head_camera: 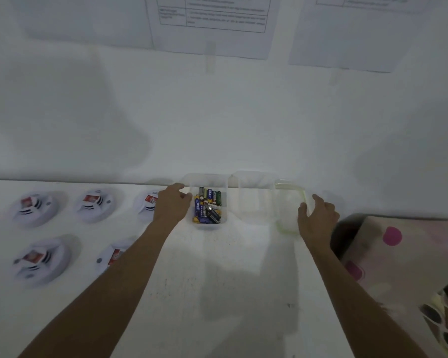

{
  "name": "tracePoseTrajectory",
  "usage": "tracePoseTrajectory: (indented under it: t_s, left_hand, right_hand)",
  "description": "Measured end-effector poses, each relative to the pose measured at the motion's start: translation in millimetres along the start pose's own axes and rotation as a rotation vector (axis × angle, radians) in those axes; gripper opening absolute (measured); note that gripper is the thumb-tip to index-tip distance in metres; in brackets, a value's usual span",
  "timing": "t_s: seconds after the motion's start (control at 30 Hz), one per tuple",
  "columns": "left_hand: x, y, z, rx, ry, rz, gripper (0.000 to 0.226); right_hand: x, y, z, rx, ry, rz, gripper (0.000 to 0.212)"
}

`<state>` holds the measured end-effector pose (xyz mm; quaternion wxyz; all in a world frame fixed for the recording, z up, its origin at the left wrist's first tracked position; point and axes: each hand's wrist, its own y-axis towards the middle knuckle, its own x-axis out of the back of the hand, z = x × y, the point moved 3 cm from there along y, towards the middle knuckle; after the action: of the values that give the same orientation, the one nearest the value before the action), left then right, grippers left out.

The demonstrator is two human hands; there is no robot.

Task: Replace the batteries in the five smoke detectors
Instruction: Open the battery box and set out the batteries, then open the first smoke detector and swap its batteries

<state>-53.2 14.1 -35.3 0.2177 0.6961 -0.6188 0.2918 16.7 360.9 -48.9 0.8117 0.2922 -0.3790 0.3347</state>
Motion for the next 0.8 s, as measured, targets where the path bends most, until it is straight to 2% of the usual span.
tracePoseTrajectory:
  t_s: [0.07,0.13,0.4,0.57,0.8]
  left_hand:
    - [11.6,-7.3,-3.8,-0.027,0.026,-0.020,0.037]
    - [24.7,-15.4,-3.8,-0.068,0.031,-0.028,0.032]
    - [91.5,-47.6,40.9,-0.206,0.008,0.004,0.022]
    - [130.5,-72.9,91.3,-0.180,0.021,0.028,0.028]
    - [145.9,-98.8,148.3,-0.149,0.039,0.248,0.046]
  right_hand:
    - [5.8,-11.4,14.5,0.065,0.014,-0.062,0.041]
    - [8.5,-24.7,32.2,0.123,0.083,-0.056,0.036]
    - [13.5,-107.8,125.4,0.241,0.424,0.169,0.023]
    - [-10.6,-170.7,174.1,0.311,0.484,0.310,0.020]
    - [-61.7,-247.7,214.9,0.293,0.422,0.584,0.023]
